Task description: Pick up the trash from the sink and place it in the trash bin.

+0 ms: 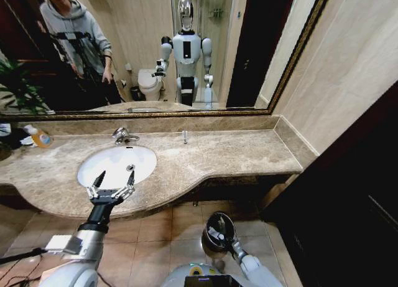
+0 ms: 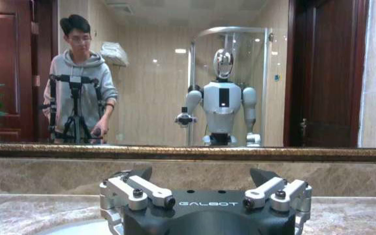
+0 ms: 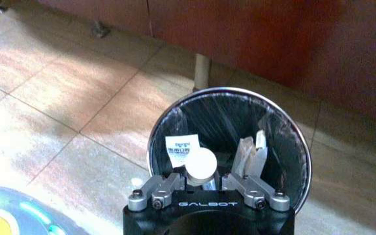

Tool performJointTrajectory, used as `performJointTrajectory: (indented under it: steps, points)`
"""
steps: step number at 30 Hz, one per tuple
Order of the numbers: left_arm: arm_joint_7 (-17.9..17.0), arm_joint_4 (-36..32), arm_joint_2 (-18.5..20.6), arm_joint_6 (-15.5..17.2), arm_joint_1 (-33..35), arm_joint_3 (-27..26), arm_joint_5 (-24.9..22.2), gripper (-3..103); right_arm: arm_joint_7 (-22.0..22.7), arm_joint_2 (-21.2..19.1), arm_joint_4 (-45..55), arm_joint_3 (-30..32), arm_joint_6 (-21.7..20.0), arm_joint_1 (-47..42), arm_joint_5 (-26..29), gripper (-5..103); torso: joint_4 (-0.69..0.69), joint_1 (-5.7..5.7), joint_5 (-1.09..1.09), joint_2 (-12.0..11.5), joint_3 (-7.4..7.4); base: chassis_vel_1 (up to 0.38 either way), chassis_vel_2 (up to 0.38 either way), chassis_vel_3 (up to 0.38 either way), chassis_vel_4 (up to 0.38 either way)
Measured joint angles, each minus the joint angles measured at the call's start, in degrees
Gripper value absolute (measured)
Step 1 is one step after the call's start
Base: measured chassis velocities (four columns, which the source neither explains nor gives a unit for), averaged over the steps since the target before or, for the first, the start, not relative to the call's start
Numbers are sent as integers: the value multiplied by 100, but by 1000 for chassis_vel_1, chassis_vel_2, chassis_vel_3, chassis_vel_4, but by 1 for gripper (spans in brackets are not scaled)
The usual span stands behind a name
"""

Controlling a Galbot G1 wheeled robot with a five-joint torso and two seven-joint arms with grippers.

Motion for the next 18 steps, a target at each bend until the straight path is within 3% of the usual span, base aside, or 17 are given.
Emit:
performJointTrajectory:
  steps: [7, 9, 12, 18]
  points:
    - [0, 0, 0, 0, 0, 0, 0, 100, 98, -5, 13, -2, -154, 62, 51, 25, 0, 0, 1, 0, 0, 0, 0, 0, 0]
    - [0, 0, 0, 0, 0, 0, 0, 100, 103, -35, 114, -12, -193, 27, 67, 35, 0, 0, -2, 0, -1, 0, 0, 0, 0]
    - [0, 0, 0, 0, 0, 0, 0, 100, 107, -42, 167, -16, -197, 0, 89, 40, 0, 0, 0, 0, 0, 0, 0, 0, 0]
    - [0, 0, 0, 0, 0, 0, 0, 100, 115, -60, 265, -16, -196, -57, 118, 68, 0, 0, 0, 0, 0, 0, 0, 0, 0]
